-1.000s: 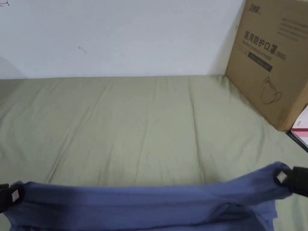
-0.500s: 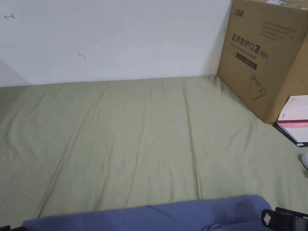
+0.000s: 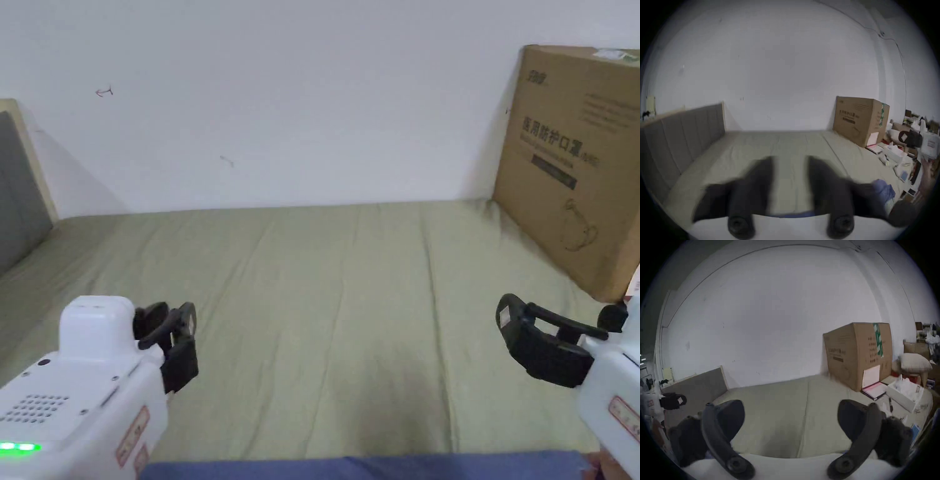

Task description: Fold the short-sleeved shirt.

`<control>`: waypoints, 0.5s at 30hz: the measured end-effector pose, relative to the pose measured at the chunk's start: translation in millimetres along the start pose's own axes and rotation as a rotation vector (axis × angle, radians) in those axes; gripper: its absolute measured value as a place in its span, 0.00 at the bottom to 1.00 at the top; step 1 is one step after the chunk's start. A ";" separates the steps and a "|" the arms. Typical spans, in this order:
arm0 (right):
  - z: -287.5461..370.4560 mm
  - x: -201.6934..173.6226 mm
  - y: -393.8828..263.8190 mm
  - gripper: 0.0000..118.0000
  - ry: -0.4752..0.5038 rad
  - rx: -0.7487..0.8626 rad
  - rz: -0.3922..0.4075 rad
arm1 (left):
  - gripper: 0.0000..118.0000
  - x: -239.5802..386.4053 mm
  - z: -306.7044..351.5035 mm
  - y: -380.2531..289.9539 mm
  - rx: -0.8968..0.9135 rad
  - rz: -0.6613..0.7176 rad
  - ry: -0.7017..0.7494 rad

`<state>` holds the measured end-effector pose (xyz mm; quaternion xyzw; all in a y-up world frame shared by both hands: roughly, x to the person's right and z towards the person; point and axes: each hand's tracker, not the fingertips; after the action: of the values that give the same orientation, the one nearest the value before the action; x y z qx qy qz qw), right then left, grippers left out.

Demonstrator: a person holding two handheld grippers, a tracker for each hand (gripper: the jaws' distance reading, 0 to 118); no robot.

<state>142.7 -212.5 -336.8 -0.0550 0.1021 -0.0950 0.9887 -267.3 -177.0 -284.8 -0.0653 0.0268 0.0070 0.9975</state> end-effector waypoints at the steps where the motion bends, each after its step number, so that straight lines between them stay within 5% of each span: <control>1: -2.4 -1.8 -1.0 0.34 0.013 0.003 0.000 | 0.00 5.8 -3.2 0.8 0.007 -0.002 0.013; 2: -8.3 -4.8 -2.8 0.00 0.032 -0.013 0.005 | 0.00 14.4 -5.2 -3.5 0.015 0.009 0.013; 4: -21.2 -14.6 -2.9 0.00 -0.065 -0.077 0.041 | 0.00 19.0 -14.9 -3.0 -0.010 0.046 -0.069; 8: -29.3 -14.1 -3.7 0.00 0.008 -0.118 -0.036 | 0.00 8.3 -19.0 -5.7 -0.064 0.069 -0.072; 11: -30.2 -11.7 -4.0 0.00 0.024 -0.149 -0.036 | 0.00 -36.0 -42.0 -9.4 -0.302 0.107 -0.110; 15: -31.3 -9.0 -8.4 0.00 0.026 -0.190 -0.035 | 0.00 -132.4 -76.3 -53.3 -0.735 0.496 -0.309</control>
<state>126.0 -221.8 -364.5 -0.1492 0.1225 -0.1030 0.9758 -402.5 -241.3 -346.2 -0.4039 -0.1117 0.2638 0.8688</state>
